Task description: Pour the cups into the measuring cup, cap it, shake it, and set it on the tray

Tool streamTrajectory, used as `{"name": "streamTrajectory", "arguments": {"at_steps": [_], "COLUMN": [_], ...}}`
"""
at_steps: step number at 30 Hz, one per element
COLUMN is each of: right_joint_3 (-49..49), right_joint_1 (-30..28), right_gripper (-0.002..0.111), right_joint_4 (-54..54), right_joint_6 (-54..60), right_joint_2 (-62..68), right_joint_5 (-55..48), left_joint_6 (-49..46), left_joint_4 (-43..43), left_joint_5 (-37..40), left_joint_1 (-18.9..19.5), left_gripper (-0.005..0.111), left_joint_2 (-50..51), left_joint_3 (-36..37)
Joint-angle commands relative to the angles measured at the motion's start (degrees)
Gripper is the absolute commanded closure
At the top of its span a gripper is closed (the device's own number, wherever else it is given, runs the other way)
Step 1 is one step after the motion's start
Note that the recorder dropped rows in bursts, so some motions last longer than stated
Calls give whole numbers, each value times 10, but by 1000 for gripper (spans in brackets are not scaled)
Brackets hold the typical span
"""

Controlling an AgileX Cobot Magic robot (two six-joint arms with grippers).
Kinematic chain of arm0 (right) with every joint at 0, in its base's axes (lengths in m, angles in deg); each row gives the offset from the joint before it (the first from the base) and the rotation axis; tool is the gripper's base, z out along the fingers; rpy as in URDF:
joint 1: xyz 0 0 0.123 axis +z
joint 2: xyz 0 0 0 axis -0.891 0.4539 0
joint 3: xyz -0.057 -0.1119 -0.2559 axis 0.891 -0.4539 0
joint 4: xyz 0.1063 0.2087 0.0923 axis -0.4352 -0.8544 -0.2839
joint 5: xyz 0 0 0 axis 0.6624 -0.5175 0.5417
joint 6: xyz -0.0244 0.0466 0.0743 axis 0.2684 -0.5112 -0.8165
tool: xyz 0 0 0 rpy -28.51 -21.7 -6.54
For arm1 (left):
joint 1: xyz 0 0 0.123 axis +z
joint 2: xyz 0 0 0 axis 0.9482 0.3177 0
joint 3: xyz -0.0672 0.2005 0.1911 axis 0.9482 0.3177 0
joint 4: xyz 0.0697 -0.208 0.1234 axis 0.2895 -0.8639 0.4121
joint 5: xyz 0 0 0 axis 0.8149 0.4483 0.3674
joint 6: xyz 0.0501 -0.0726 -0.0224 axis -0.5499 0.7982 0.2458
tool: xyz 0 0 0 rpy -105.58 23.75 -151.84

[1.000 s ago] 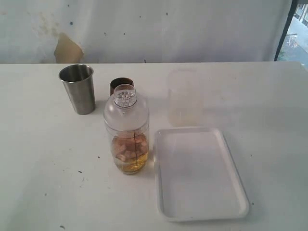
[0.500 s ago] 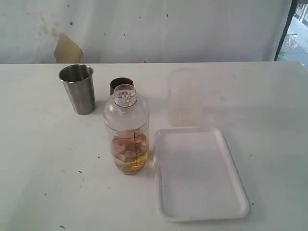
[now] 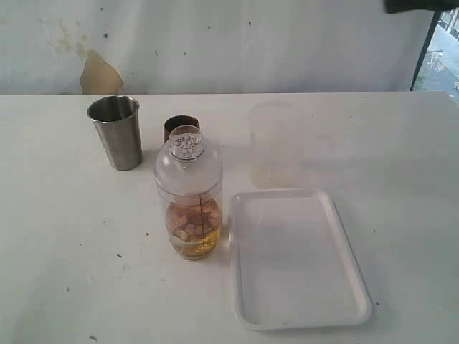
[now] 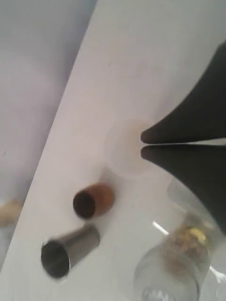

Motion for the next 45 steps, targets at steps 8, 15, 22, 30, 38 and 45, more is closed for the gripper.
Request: {"name": "streamTrajectory", "arguments": {"at_steps": [8,15,22,30,38,45], "right_joint_3": [17,17,16,9,-93,-290], "right_joint_1": [232,260,260,260,321,420], "right_gripper": [108,108,108,108,108,108], "right_joint_4": [-38,-35,-36,-33,-30,-32], "right_joint_6": [62,66,66,66,97,100], "right_joint_2": [142,208,232,221,116,69], "right_joint_5": [92,130,141,216,316,618], "left_joint_6": [0,0,0,0,0,0], "left_joint_4": [1,1,1,1,1,1], "left_joint_5": [-5,-5,-5,-5,-5,-5], "left_joint_1": [0,0,0,0,0,0], "left_gripper": [107,107,107,107,107,107], "left_joint_2": [-2,-2,-2,-2,-2,-2], "left_joint_3": [3,3,3,3,3,3]}}
